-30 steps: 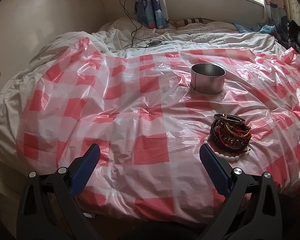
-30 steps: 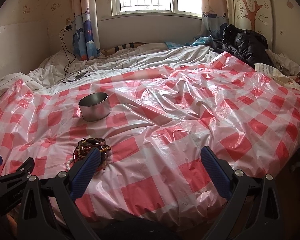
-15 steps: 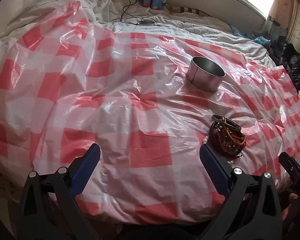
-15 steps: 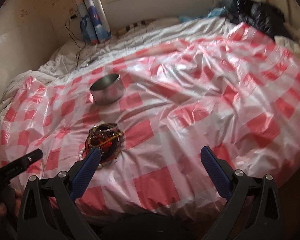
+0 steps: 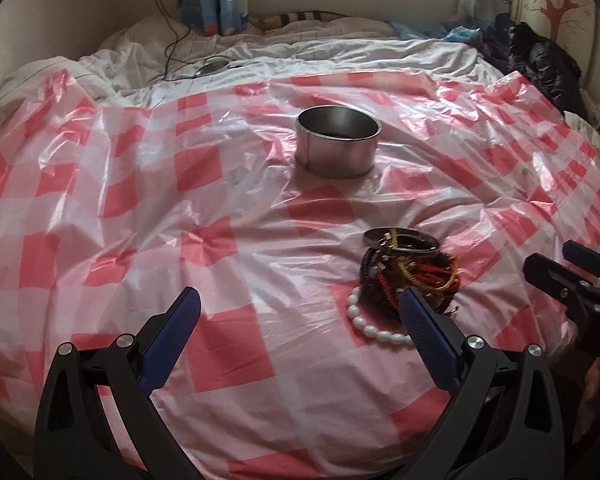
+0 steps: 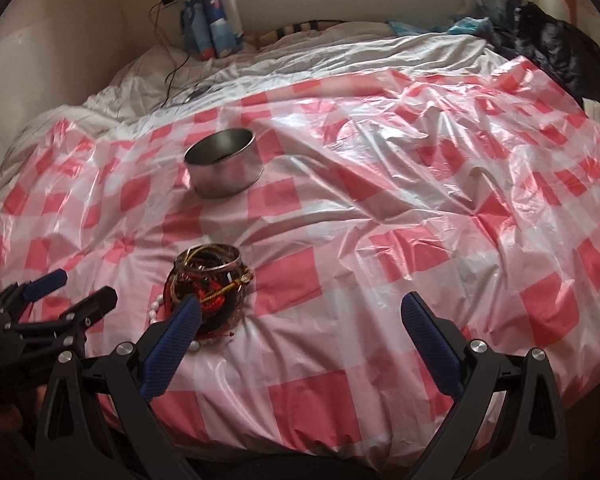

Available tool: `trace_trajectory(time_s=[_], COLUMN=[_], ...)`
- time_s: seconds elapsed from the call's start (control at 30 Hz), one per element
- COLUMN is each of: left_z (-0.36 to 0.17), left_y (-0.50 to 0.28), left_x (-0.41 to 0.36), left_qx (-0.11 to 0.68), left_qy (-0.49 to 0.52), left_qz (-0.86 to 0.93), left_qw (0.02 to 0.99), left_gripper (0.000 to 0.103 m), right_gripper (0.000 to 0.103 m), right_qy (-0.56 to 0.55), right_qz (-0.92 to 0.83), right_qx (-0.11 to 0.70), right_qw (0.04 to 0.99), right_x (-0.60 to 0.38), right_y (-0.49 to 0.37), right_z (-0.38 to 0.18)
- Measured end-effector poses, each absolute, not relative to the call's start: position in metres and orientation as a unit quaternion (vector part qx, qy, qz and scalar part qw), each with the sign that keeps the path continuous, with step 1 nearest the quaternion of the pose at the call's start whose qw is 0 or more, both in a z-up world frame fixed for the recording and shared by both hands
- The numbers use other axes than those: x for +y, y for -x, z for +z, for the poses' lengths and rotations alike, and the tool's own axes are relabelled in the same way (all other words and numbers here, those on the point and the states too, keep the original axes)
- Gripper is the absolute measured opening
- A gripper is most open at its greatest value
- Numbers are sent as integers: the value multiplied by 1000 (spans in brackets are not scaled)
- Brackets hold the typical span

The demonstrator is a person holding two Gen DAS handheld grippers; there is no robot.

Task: Organize jewelry
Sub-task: 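Move both tools toward the jewelry pile beside the silver tin, then close the left tool on the silver bangle at the pile's edge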

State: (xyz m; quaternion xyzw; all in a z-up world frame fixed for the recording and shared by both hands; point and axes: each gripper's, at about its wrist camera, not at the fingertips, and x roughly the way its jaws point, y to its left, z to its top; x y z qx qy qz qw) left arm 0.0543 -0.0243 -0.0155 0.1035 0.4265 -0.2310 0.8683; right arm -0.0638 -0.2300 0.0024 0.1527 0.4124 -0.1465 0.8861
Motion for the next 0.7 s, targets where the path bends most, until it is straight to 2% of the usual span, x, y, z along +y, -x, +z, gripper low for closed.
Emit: trace_trajectory(time_s=[0.27, 0.47, 0.7], left_z=[-13, -20, -37], left_y=[-53, -65, -67], left_x=[-66, -76, -101], left_qx=[402, 426, 427], left_qy=[-116, -87, -156], left_qz=[-316, -357, -305], left_qw=[852, 827, 837], left_gripper=[96, 96, 96], right_gripper=[96, 96, 96], right_qy=[-205, -243, -255], right_qz=[-163, -161, -153], right_qx=[382, 372, 367], right_qw=[886, 881, 882], right_x=[-252, -265, -267], right_y=[80, 87, 88], right_z=[5, 1, -1])
